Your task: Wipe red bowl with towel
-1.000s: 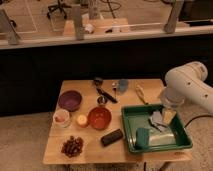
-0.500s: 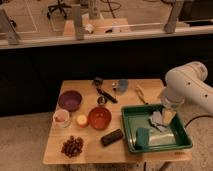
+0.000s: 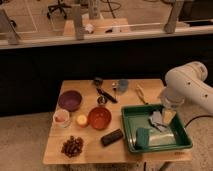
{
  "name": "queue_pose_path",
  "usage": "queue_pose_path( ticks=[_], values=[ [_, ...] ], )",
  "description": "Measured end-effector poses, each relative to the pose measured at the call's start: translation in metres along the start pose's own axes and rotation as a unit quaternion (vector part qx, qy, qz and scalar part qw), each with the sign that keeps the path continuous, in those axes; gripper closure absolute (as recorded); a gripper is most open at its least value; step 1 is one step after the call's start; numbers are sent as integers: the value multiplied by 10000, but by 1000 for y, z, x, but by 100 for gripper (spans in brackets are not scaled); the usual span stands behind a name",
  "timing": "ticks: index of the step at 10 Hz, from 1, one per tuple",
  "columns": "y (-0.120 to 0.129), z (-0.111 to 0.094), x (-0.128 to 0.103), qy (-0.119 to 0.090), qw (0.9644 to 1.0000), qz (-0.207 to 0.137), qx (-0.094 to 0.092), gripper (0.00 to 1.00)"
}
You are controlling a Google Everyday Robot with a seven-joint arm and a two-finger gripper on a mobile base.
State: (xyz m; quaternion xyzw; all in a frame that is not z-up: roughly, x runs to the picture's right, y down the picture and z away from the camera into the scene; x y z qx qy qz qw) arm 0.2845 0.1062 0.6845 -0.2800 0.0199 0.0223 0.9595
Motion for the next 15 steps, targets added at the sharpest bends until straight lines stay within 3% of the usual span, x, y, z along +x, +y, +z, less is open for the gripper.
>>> queue_pose_path(
  ticks=[5,8,11,15],
  values=[
    [-1,7,1,-60,10000,48,-23,20],
    [1,38,6,-247,9997,47,-20,20],
    [8,72,12,-439,9989,-81,-109,20],
    [20,110,21,-733,9970,2,-229,20]
  ],
)
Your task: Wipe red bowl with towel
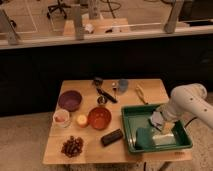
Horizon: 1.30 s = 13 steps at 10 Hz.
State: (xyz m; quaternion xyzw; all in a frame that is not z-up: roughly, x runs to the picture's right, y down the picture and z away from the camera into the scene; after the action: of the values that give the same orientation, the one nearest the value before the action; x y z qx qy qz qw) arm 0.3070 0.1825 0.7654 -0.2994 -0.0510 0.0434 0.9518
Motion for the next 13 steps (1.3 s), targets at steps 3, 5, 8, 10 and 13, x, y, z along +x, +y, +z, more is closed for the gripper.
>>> queue_pose_path(
  ticks=[3,5,8,10,13],
  values=[
    [4,17,3,-58,10000,18,-37,20],
    [6,28,5,-54,10000,25,-58,20],
    [3,45,7,-41,9999,50,-131,20],
    [-3,52,10,-19,9999,65,-156,20],
    [-10,62,16,53,9998,104,-158,20]
  ],
)
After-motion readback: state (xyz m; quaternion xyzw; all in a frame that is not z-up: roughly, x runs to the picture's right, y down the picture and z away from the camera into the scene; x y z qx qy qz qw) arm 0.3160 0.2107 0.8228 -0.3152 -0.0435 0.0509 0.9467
